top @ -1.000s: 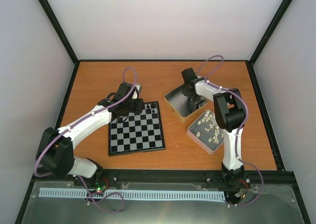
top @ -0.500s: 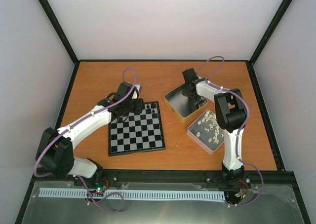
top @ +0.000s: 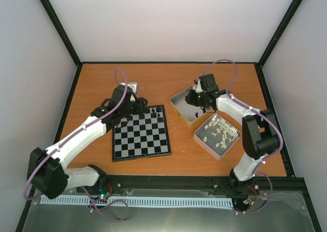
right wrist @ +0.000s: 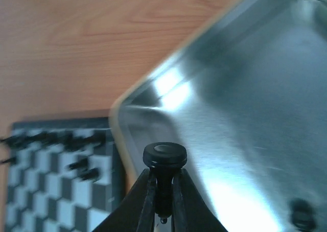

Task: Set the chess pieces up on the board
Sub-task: Pick up the chess piece from the storage box, then place the chess piece on the chessboard.

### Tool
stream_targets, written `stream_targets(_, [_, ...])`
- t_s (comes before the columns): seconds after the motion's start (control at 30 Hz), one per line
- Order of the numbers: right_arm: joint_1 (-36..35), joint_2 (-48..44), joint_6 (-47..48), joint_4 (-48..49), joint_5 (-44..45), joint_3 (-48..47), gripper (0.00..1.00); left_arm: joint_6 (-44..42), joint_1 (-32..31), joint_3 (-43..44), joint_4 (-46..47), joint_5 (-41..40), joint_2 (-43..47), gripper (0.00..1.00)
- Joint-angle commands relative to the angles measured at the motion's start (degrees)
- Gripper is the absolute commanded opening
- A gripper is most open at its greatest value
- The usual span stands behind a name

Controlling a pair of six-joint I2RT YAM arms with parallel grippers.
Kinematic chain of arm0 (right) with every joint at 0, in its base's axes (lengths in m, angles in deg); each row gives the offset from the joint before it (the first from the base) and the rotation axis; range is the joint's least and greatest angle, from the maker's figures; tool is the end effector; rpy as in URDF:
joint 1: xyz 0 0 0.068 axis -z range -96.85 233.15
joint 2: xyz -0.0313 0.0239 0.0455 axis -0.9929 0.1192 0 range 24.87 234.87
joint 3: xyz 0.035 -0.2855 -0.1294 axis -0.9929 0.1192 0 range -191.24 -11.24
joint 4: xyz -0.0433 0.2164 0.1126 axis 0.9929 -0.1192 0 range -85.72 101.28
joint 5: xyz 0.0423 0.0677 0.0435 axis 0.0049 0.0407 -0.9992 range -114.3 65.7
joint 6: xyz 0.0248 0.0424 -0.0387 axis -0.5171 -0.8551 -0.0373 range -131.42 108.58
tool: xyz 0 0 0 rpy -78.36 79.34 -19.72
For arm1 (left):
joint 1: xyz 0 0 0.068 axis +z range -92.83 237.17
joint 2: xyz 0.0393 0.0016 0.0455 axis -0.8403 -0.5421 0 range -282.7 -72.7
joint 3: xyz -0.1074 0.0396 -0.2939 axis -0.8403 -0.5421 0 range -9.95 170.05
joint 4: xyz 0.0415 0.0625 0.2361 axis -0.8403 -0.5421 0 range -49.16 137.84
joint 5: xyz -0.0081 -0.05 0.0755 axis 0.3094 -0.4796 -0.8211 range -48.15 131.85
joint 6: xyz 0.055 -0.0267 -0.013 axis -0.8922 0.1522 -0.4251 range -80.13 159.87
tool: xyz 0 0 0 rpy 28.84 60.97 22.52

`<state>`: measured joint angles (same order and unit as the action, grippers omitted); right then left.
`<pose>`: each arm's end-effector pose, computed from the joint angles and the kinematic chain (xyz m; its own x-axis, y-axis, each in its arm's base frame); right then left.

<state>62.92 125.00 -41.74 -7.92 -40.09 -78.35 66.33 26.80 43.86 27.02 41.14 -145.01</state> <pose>0.3459 0.1413 0.2466 -0.8872 0.1908 -0.4201 -0.0478 0.8676 0.4949 0.2228 -0.1300 0.3135 -0.7111 -0.0997 -0.6960 0.2015 0.9194 -0.3376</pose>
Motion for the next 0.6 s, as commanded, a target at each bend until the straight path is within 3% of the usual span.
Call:
stream_targets(0.0, [-0.2, -5.0, 5.2, 8.4, -15.7, 2.8, 0.03, 3.8, 0.7, -1.0, 4.4, -1.7, 6.8, 0.49])
stream_targets(0.27, [-2.4, -9.9, 3.3, 15.6, -28.8, 7.1, 0.03, 4.8, 0.8, -4.2, 12.6, 9.3, 15.6, 0.61])
stream_targets(0.47, [-3.8, -13.7, -21.7, 32.0, -23.8, 12.9, 0.03, 5.2, 0.8, -8.8, 17.5, 10.1, 19.0, 0.64])
stream_targets(0.57, [-6.3, -13.4, -32.4, 35.1, -19.5, 14.0, 0.03, 6.2, 0.8, -10.8, 17.1, 9.5, 19.0, 0.64])
